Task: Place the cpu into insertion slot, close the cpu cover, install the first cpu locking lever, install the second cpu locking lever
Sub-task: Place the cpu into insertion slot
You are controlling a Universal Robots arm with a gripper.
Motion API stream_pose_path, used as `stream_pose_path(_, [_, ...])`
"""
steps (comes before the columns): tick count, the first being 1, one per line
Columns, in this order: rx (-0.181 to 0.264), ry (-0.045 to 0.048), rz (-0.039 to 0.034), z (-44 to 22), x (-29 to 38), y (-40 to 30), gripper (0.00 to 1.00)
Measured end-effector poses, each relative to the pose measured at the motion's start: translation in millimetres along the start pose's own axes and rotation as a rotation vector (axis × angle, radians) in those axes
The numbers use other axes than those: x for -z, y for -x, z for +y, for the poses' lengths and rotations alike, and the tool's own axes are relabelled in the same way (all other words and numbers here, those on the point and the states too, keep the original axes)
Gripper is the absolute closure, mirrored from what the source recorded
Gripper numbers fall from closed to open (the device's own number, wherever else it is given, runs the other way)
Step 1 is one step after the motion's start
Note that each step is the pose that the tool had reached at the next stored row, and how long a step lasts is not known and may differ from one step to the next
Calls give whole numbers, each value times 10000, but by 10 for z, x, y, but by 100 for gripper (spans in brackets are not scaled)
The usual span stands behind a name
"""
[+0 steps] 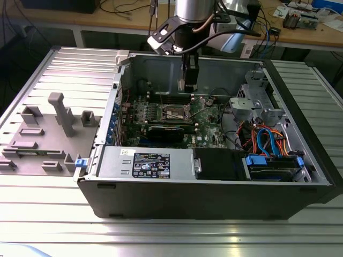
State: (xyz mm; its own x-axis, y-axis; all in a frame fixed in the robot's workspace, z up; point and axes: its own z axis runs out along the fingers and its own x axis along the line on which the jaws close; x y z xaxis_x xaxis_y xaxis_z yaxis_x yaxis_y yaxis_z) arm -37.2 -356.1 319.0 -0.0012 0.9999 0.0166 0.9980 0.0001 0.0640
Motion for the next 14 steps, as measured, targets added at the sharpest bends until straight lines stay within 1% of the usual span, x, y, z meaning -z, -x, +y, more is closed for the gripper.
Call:
stream_pose_path(3, [-12, -18, -3, -14, -44, -3, 46])
stream_pose_path(4, [-94, -20, -10, -16, -56, -2, 46])
stream_pose_path(14, [-138, -18, -11, -17, -58, -2, 46])
